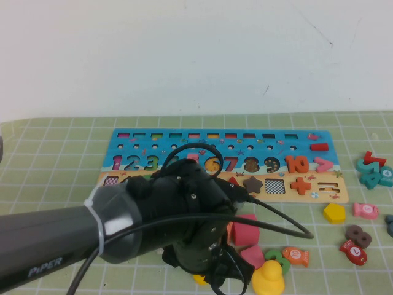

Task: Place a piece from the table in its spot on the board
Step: Pick up the "number 6"

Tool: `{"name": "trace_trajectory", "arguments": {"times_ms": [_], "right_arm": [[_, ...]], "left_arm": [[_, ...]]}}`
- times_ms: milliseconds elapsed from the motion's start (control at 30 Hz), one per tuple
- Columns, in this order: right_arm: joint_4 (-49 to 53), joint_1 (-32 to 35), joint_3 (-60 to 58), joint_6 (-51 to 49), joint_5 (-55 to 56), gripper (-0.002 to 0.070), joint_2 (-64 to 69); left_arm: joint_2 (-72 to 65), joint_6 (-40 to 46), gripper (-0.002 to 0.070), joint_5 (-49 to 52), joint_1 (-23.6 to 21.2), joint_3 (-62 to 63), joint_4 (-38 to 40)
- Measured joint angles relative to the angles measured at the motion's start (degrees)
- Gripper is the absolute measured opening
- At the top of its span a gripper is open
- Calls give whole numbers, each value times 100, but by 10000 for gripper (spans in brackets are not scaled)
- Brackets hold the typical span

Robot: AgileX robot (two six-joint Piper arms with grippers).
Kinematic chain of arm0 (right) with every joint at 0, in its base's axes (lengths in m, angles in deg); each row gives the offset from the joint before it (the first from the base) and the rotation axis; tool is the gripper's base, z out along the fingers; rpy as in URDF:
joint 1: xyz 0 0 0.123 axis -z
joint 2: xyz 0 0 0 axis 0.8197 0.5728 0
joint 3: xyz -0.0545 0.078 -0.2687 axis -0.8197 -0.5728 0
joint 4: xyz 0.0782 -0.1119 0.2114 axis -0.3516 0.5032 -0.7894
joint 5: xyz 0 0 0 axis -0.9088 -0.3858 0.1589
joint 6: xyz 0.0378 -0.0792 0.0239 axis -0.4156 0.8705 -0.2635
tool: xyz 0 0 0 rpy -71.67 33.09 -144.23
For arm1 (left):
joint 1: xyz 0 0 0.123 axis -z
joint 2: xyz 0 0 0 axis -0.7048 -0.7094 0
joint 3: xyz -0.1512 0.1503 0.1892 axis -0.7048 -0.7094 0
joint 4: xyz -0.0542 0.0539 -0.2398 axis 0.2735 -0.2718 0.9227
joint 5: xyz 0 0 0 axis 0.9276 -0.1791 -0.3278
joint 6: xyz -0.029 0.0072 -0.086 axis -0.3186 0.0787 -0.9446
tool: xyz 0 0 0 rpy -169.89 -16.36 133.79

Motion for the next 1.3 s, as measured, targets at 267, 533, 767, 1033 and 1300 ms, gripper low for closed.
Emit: {"name": "trace_trajectory", "arguments": {"times_ms": [267,533,767,1033,1300], "right_arm": [[0,0,0,0,0,-2,0],[0,0,0,0,0,-2,0],[0,0,0,0,0,-2,0],[0,0,0,0,0,-2,0],[0,0,0,0,0,-2,0]], "left_arm": [[-267,-191,344,-65,0,5,-3],[-469,-250,344,-182,0,28,-28],[-494,-250,302,-169,4,53,-51],[-494,-250,299,-118,31,62,-125],[44,97,299,509,31,341,-291]]}}
